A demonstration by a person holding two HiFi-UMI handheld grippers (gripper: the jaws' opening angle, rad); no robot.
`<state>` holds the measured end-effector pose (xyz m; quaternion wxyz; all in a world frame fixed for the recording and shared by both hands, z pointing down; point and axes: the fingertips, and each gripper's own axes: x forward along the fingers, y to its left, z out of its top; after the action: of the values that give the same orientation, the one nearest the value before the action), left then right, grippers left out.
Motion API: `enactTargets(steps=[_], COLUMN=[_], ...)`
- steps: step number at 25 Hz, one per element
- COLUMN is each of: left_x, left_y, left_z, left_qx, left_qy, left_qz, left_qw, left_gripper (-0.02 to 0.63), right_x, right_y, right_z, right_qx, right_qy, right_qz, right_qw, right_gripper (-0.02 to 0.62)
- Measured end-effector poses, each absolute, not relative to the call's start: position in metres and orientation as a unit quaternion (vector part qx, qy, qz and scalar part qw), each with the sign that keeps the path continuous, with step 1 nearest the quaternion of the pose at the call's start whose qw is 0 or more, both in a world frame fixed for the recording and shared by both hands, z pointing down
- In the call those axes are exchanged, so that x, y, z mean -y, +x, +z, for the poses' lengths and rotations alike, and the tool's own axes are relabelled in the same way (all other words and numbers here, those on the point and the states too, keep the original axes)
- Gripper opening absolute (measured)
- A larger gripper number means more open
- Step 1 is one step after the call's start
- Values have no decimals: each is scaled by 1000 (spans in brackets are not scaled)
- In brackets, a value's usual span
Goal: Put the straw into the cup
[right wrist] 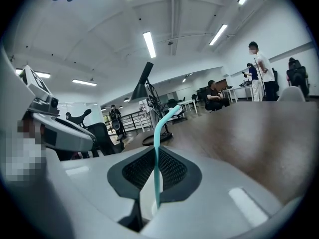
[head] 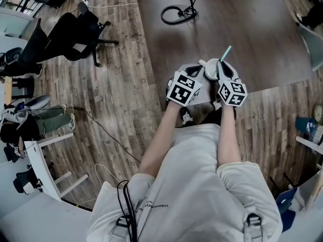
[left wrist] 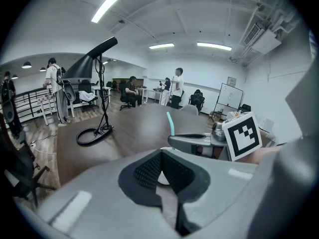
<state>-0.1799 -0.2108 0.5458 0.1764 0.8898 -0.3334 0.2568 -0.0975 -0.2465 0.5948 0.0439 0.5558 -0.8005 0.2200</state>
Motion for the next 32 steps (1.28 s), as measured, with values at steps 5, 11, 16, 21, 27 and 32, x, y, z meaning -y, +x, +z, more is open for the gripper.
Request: enactTargets(steps=[5, 11, 16, 21, 27, 32], left_x=[213, 213, 211, 206, 200, 195], left_y=[-185, -188, -186, -185, -185, -184], left_z=[544, 541, 541, 540, 540, 539], left_qx=[337, 344, 343, 340, 339, 337], left_qy=[888, 887, 888, 889, 890, 891], left_qz=[255, 250, 249, 251, 248, 244], left_qw=[180, 178, 176, 176, 177, 179], left_gripper=[0, 0, 0, 0, 0, 0], right_x=[250, 251, 249, 244, 236, 225], right_y=[-106, -107, -108, -109, -109, -110], right_z=[593, 590, 593, 594, 593, 593], right_qx=[807, 805, 806, 807, 809, 810], right_qy=[547, 549, 546, 541, 538, 536], right_qz=[219, 217, 222, 224, 225, 224], right_qw=[50, 54, 64, 73, 71, 74], right_gripper=[57, 88, 111, 139, 110, 98])
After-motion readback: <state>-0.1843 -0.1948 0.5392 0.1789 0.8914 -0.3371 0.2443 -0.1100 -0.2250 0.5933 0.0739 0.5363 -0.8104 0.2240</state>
